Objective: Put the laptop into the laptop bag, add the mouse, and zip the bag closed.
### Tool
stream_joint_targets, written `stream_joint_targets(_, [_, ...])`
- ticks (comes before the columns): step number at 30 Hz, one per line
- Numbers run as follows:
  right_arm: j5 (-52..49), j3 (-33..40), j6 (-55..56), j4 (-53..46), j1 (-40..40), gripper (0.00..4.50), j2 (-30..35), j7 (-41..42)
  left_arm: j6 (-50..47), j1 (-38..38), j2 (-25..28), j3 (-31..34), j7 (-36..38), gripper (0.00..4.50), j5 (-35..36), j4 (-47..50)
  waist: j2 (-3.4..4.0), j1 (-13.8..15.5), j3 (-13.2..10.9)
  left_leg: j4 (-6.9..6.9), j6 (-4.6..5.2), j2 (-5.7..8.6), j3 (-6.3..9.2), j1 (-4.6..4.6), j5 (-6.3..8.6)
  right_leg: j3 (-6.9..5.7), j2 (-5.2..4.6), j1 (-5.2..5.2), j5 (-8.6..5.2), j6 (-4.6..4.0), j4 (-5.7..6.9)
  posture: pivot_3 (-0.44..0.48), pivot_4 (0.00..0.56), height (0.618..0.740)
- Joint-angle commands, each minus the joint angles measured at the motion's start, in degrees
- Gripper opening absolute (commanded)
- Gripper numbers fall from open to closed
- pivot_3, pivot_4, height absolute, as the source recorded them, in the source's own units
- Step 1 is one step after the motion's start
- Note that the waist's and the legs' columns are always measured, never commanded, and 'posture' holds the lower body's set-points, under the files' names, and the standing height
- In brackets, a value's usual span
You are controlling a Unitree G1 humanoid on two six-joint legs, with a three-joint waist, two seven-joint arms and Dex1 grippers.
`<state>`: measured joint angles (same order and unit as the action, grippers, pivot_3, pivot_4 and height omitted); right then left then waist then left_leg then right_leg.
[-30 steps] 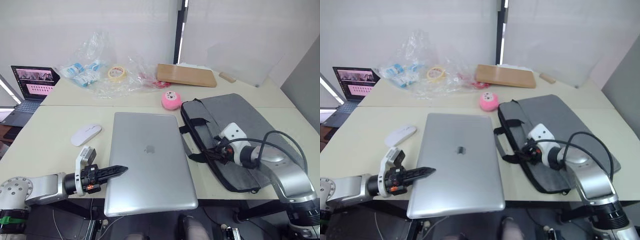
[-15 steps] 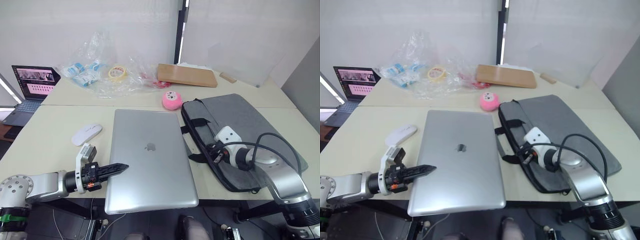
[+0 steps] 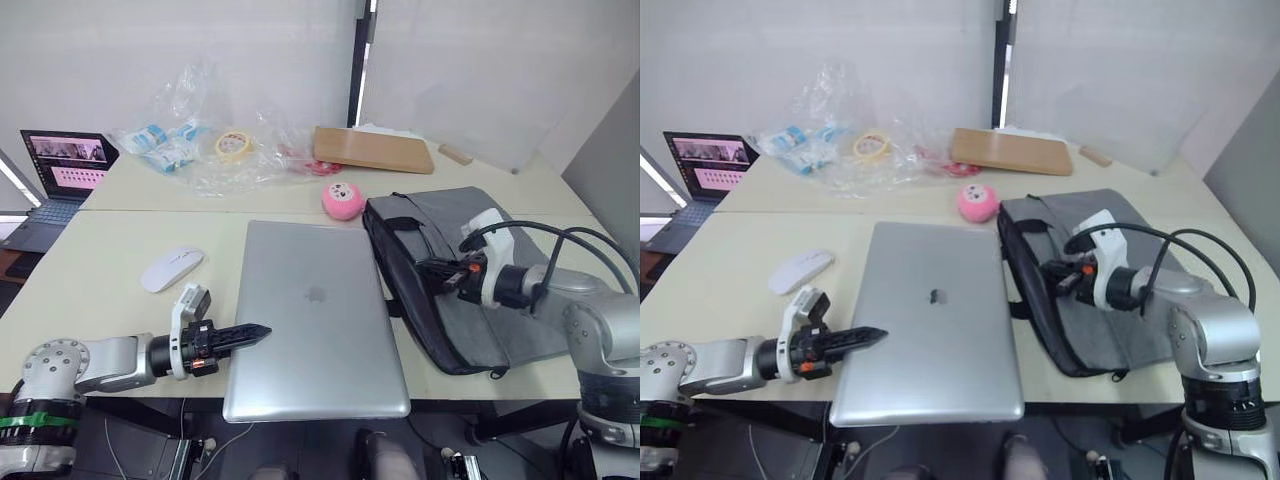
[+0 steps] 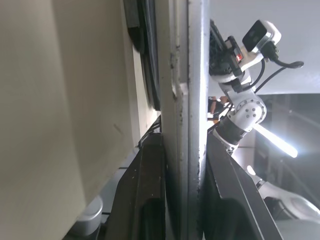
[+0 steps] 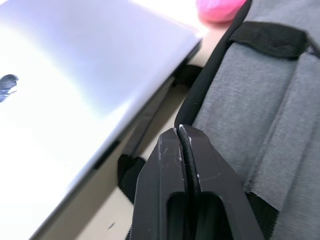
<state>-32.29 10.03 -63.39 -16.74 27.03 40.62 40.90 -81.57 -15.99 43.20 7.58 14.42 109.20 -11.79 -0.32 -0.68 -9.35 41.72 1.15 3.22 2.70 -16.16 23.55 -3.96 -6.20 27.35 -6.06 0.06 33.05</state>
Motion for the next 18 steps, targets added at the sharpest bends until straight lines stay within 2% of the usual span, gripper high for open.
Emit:
stream_joint_targets(1, [-3.3, 2.6, -1.6, -0.9, 1.9, 0.01, 1.8, 1.2, -1.0, -4.2, -1.1, 1.3, 1.1, 0.34, 3.8, -1.0, 0.0, 0.0, 0.0, 0.0, 0.0, 0.0, 0.0, -0.01, 0.0, 0.01, -0.01, 0.0, 0.0, 0.0, 0.0, 0.0, 0.15, 0.74])
stream_joint_targets(3, [-4.8, 3.0, -2.7, -1.0, 2.4, 0.01, 1.8, 1.2, -0.5, -5.6, -3.6, 2.4, -0.5, 0.34, 3.8, -2.6, 0.0, 0.1, 0.0, 0.0, 0.01, 0.03, 0.01, 0.0, 0.0, 0.01, -0.02, 0.0, 0.0, 0.0, 0.01, 0.0, 0.15, 0.74])
stream_joint_targets(7, [-8.2, 4.1, -5.9, -2.3, 3.3, 0.01, -0.8, -1.4, 3.0, -8.8, -9.6, 1.9, -9.0, 0.34, 3.8, -2.6, -0.01, 0.1, 0.0, 0.07, 0.02, 0.04, 0.07, -0.04, -0.01, 0.11, -0.12, -0.01, 0.02, 0.03, 0.0, 0.0, 0.15, 0.74])
stream_joint_targets(11, [-10.5, 5.5, -8.4, -3.5, 3.7, 0.01, -2.2, -3.5, 3.6, -11.5, -14.9, 3.2, -14.4, 0.34, 3.8, -5.0, -0.01, 0.3, 0.0, 0.15, 0.02, 0.06, 0.11, -0.06, -0.02, 0.19, -0.18, -0.01, 0.03, 0.02, 0.04, 0.0, 0.15, 0.74])
stream_joint_targets(18, [-14.3, 7.5, -11.6, -4.8, 4.8, 0.01, -5.1, -8.1, 6.9, -14.3, -20.3, 0.4, -22.5, 0.34, 3.8, -3.6, -0.01, 0.5, 0.0, 0.17, 0.02, 0.11, 0.11, -0.06, -0.02, 0.21, -0.21, -0.01, 0.05, 0.05, 0.05, 0.0, 0.15, 0.74])
